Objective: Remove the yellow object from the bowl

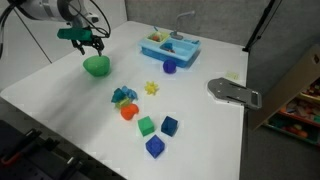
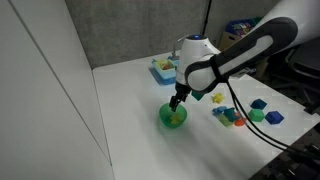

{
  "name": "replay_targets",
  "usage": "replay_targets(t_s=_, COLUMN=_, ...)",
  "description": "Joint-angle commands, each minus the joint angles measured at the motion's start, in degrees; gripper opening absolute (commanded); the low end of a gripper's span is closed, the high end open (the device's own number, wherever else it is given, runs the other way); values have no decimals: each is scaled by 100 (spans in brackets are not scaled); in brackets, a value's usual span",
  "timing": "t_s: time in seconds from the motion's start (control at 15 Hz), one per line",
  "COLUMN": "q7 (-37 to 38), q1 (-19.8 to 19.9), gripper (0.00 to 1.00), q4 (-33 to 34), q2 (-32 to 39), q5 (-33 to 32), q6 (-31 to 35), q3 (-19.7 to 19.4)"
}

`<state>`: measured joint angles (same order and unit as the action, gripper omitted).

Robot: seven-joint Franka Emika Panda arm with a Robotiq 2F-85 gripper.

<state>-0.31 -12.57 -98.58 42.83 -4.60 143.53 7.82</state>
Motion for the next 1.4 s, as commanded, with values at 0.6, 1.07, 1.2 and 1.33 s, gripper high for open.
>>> replay_targets(t_s=0.6, q7=-8, q1=-260, gripper=100, q4=742, q2=775, q5=-334, q6=110, q3=-234)
replay_targets(t_s=1.07, q7=-20, q1=-318, gripper=100, q4=746, q2=955, q5=-394, q6=79, q3=-272)
replay_targets(t_s=1.2, q7=-47, q1=-345, gripper=100, q4=772, q2=1060, q5=-424, q6=97, q3=-279)
replay_targets(t_s=1.33, q7=-53, q1=-395, gripper=100, q4=818, q2=1167, q5=-474, q6=105, q3=-313)
